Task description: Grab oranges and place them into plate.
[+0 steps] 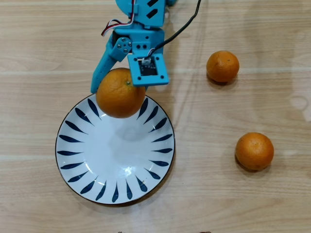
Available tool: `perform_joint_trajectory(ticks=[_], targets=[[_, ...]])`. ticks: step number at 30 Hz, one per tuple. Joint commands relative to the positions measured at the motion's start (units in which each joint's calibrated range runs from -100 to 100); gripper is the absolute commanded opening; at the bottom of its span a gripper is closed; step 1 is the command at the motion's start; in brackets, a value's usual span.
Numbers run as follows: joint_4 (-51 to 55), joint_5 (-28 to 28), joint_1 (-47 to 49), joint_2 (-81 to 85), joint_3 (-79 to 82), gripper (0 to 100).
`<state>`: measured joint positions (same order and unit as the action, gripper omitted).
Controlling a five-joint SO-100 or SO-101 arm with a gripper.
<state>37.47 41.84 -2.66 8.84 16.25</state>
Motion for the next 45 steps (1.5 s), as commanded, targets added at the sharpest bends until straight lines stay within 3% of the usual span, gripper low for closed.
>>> perform_joint_trajectory(ticks=[1,5,11,16,25,28,36,42,45], targets=[[-11.8,-0.4,-1.0,-2.3,5.2,29],[-20.0,-0.4,-1.2,-5.7,10.4,30],[-20.2,0.0,-1.1,-6.1,11.1,31],[-20.1,0.1,-0.6,-6.1,11.1,48],[-9.8,2.0,2.3,1.1,10.7,47],[-5.5,2.2,4.8,5.2,11.1,41],[15.4,2.2,16.5,24.3,11.2,12],[27.0,2.5,27.2,33.2,11.4,11],[30.6,6.8,33.0,36.2,13.4,11]])
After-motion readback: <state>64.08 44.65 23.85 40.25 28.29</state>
